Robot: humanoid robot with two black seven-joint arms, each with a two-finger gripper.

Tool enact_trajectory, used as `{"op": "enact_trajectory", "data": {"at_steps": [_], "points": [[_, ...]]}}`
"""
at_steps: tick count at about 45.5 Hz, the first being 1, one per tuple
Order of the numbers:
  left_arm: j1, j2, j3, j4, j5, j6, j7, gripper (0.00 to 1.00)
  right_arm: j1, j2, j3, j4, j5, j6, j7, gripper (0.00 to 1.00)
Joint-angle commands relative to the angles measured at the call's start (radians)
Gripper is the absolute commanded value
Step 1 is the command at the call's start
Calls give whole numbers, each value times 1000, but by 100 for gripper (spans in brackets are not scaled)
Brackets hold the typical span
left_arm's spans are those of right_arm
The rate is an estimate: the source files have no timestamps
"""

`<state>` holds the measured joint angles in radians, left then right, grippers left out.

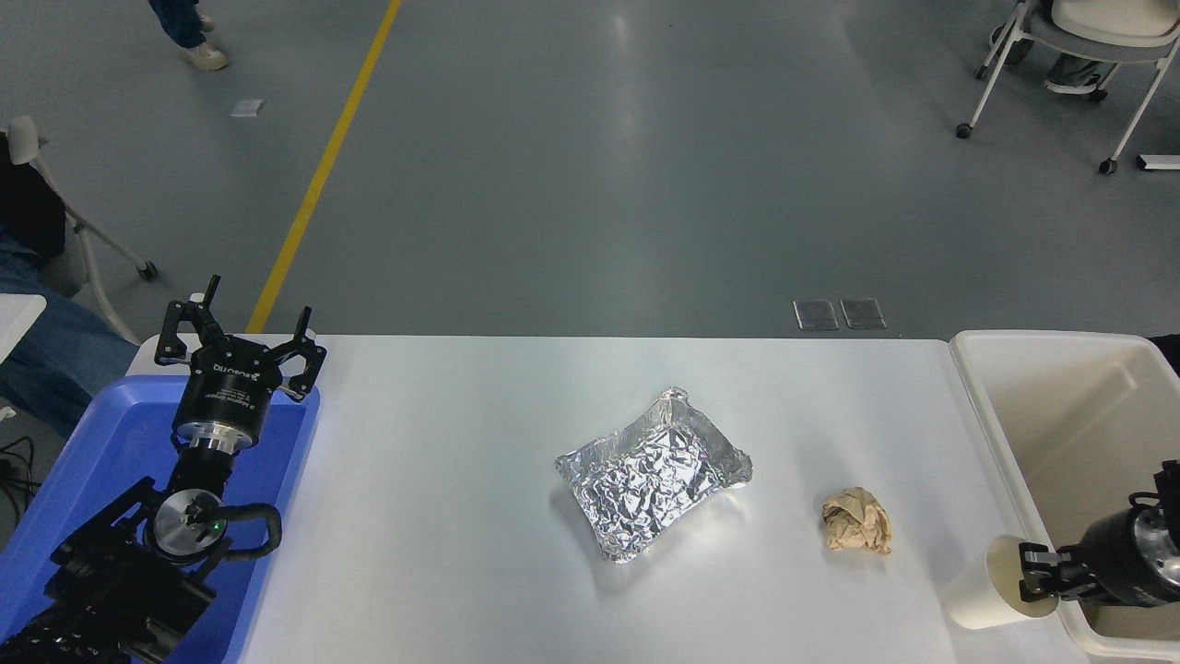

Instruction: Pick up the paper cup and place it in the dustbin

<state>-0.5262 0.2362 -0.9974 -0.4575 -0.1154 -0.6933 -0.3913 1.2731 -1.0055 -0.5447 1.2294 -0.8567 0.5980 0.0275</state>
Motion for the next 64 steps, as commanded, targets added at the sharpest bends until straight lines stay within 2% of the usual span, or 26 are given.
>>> {"op": "enact_trajectory", "data": {"at_steps": [1,5,8,14,20,24,28,31,49,57,64], "points": [[0,0,0,0,0,-2,2,100,352,-61,-119,73,1,187,-4,0],[0,0,0,0,0,-3,2,100,575,-38,-314,110,4,187,-3,0],[0,0,0,0,0,-3,2,100,763,37,-510,150,27,187,0,0],[0,0,0,0,0,-3,0,100,1052,229,-806,215,206,187,5,0],[0,0,0,0,0,-3,2,100,1161,393,-889,257,358,187,31,0],[0,0,0,0,0,-3,2,100,1223,468,-896,266,380,187,46,0],[0,0,0,0,0,-3,2,100,1267,522,-893,266,380,187,81,0],[0,0,0,0,0,-3,2,100,1299,545,-885,266,380,187,84,0],[0,-2,0,0,0,-2,0,100,1339,539,-883,265,386,187,84,0],[0,0,0,0,0,-2,0,100,1304,447,-899,239,354,187,80,0],[0,0,0,0,-1,-2,0,100,1227,322,-893,167,205,187,80,0]]}}
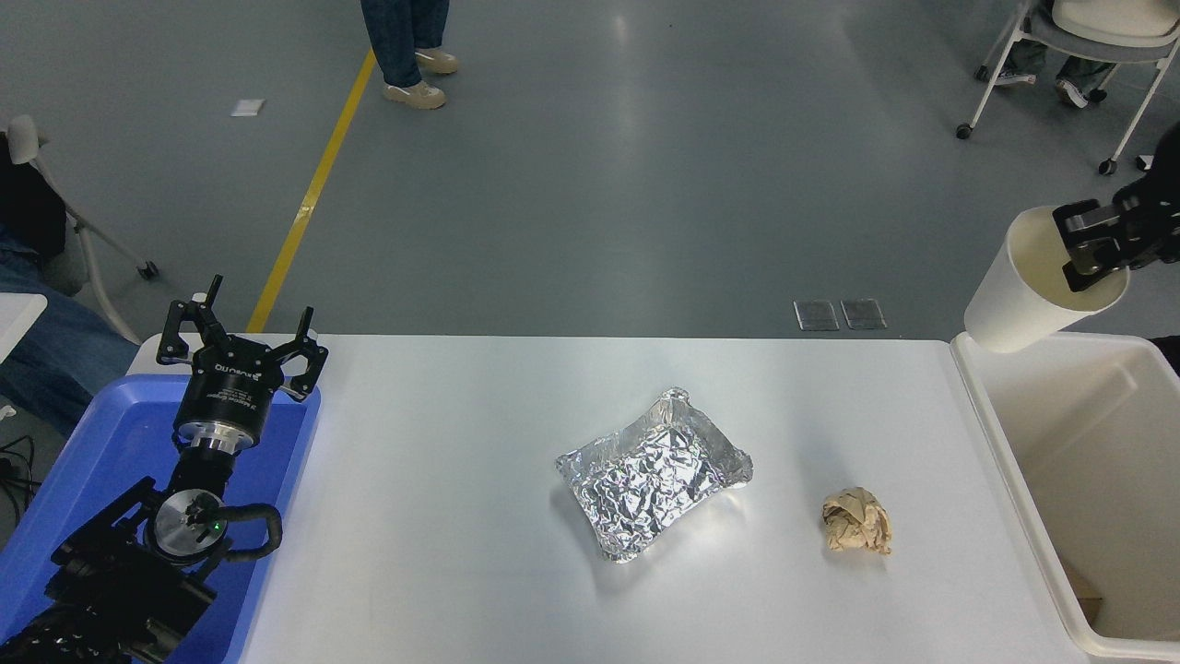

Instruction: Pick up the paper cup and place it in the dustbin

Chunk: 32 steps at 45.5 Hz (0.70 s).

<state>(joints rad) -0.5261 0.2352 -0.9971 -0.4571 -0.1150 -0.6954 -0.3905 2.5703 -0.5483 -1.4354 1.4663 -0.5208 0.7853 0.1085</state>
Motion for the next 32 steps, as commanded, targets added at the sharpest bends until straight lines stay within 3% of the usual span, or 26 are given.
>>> {"op": "enact_trajectory", "data": {"at_steps": [1,11,19,28,32], "points": [[0,1,0,0,-2,0,-1,100,-87,-151,1,-89,-151,0,0,0],[0,1,0,0,-2,0,-2,100,-327,-280,27,-334,-245,0,3,0],[0,1,0,0,-2,0,-1,100,-654,-352,127,-532,-258,-191,7,0],[0,1,-2,0,-2,0,-2,100,-1189,-351,484,-779,-245,-386,0,0],[0,1,-2,0,-2,0,-2,100,-1439,-300,700,-906,-245,-431,-3,0]]}}
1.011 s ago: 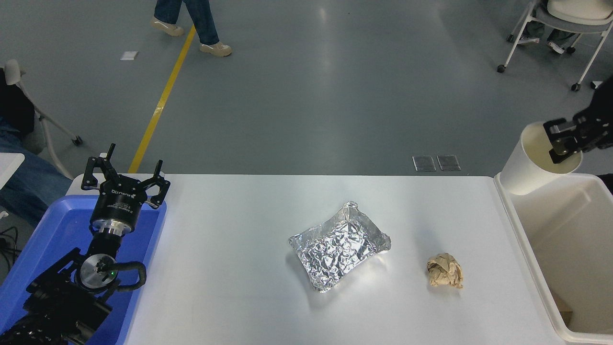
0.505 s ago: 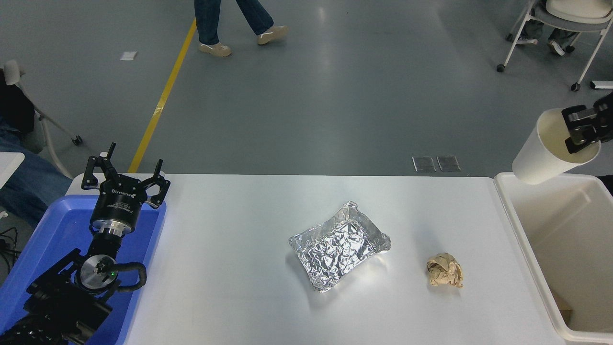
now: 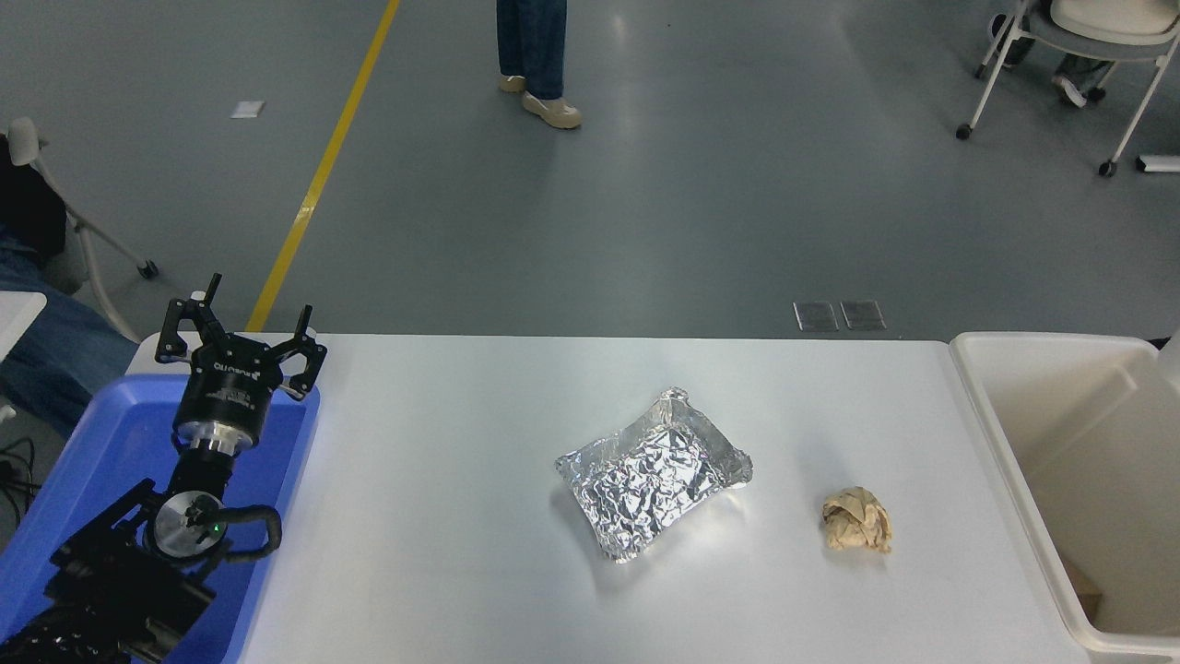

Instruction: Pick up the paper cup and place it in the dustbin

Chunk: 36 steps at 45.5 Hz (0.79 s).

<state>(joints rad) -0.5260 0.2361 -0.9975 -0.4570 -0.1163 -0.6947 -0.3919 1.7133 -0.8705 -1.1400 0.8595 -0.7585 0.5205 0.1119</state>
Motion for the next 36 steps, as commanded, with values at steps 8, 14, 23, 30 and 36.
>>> {"op": "enact_trajectory", "data": {"at_steps": [8,14,23,30,36], "points": [[0,0,-1,0,0,0,-1,100,-911,166,718,-513,-7,-212,-8,0],[1,0,-3,0,-2,4,-2,100,-975,205,761,-511,-7,-281,-23,0],[1,0,-3,0,-2,4,-2,100,-995,234,780,-513,-7,-330,-40,2],[1,0,-3,0,-2,4,-2,100,-989,228,781,-513,1,-332,-43,100],[-2,0,-1,0,0,3,-2,100,-988,220,781,-507,2,-321,-43,100]]}}
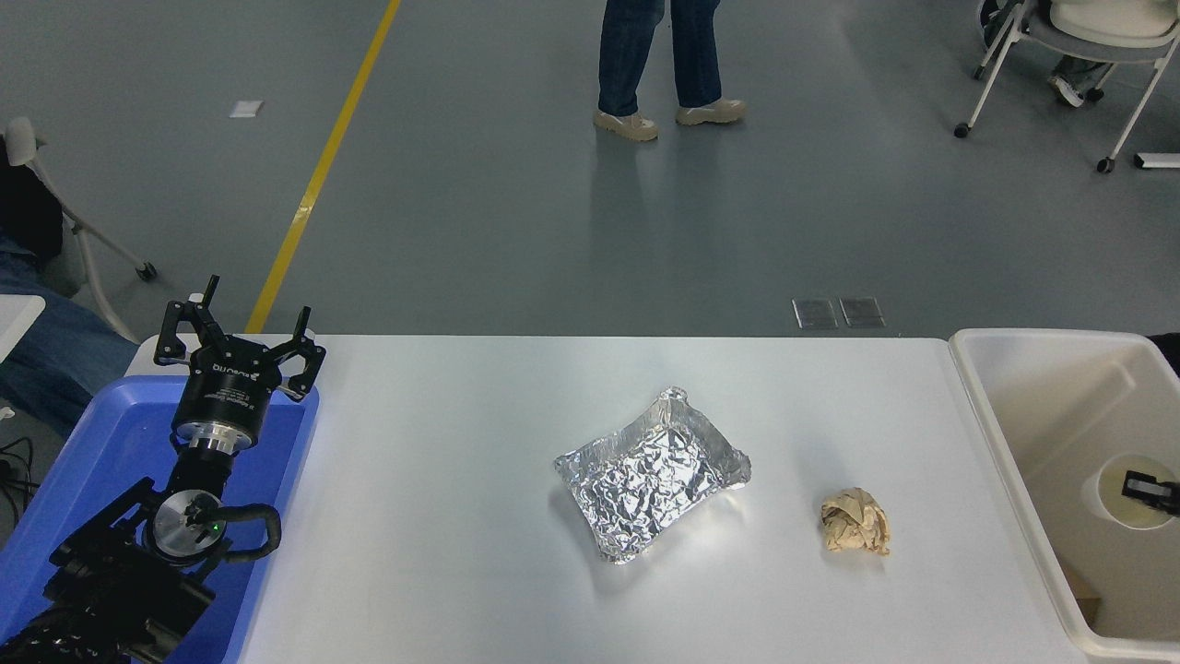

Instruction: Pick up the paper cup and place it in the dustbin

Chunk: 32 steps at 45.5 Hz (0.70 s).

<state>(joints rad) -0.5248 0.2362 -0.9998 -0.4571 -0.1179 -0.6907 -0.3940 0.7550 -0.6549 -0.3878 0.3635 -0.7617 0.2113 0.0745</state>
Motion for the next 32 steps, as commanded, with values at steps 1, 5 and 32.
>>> {"op": "enact_trajectory", "data": {"at_steps": [1,5,32], "points": [[-3,0,1,0,1,-1,0,100,-29,3,27,-8,4,-12,-6,100],[-3,0,3,0,1,-3,1,100,-20,-6,27,26,4,-6,-6,100],[-3,0,3,0,4,-6,6,100,1276,-100,-646,995,217,562,-4,100]]}}
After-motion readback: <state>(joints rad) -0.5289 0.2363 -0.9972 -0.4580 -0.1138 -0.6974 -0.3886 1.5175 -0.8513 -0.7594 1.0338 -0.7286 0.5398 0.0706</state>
